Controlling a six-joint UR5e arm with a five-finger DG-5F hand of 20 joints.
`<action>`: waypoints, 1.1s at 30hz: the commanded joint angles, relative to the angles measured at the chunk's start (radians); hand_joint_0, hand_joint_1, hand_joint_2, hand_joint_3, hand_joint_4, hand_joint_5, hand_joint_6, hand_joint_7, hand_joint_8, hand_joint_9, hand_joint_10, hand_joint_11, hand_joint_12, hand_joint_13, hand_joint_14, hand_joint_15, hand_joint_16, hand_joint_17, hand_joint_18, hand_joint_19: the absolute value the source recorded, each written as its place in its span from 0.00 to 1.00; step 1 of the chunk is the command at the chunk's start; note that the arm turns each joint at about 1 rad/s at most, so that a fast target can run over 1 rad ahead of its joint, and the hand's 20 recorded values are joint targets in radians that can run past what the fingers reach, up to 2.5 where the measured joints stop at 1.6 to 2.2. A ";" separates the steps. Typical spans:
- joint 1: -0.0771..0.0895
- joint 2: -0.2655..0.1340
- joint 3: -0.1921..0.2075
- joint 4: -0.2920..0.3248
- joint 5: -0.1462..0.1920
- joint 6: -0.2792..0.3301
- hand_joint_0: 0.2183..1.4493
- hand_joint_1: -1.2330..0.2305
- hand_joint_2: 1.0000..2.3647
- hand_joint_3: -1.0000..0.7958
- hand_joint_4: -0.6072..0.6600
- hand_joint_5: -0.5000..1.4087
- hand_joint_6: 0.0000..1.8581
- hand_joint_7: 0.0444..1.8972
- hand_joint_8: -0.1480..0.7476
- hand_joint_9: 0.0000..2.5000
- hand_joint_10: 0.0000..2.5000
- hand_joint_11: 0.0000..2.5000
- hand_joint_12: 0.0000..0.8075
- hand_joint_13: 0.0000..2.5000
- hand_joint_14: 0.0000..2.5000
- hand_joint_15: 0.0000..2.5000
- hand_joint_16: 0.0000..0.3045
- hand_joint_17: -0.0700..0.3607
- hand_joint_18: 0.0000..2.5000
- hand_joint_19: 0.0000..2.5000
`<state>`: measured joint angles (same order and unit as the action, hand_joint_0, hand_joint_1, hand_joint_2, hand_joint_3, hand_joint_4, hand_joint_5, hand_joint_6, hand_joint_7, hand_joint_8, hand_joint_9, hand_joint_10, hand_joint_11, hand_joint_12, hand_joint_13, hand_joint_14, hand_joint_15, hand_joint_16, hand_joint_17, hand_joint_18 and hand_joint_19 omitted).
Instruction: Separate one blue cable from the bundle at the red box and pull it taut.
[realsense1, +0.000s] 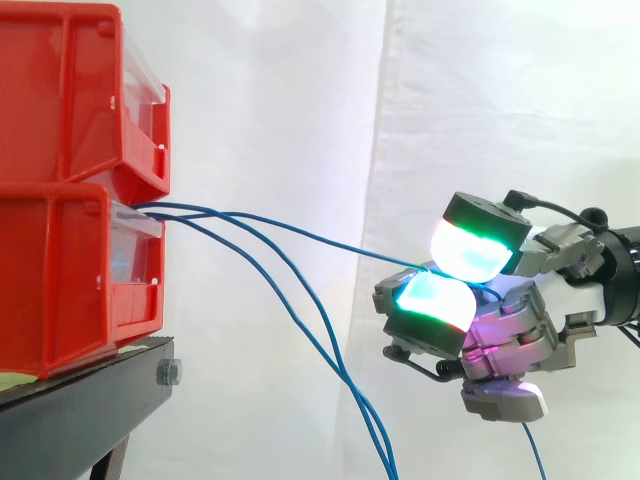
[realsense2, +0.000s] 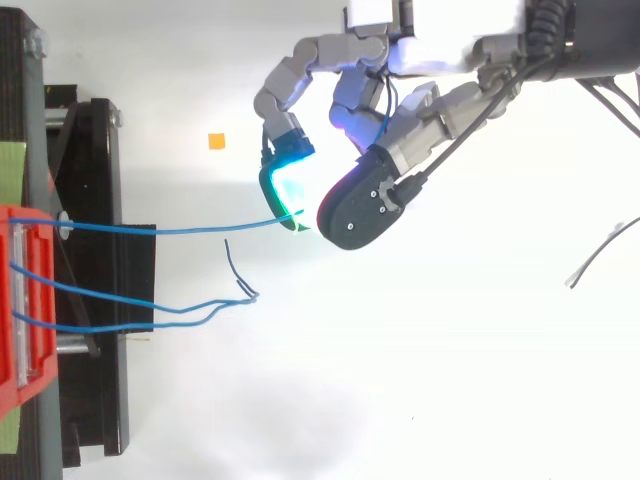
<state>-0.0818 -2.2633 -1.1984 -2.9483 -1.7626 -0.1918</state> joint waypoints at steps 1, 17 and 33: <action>0.000 0.001 0.000 0.000 0.000 0.000 0.45 0.32 0.01 0.34 0.45 0.17 0.49 0.63 0.50 0.41 0.59 0.62 0.45 0.40 0.70 0.58 0.15 0.39 0.42 0.46; -0.001 -0.001 -0.003 0.000 0.000 0.000 0.44 0.32 0.01 0.34 0.45 0.17 0.49 0.63 0.50 0.41 0.59 0.62 0.45 0.41 0.69 0.59 0.14 0.39 0.42 0.46; -0.001 -0.001 -0.004 0.000 0.002 0.000 0.44 0.32 0.01 0.34 0.45 0.17 0.49 0.62 0.50 0.41 0.58 0.63 0.45 0.41 0.68 0.60 0.14 0.39 0.42 0.46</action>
<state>-0.0825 -2.2635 -1.2017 -2.9483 -1.7620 -0.1917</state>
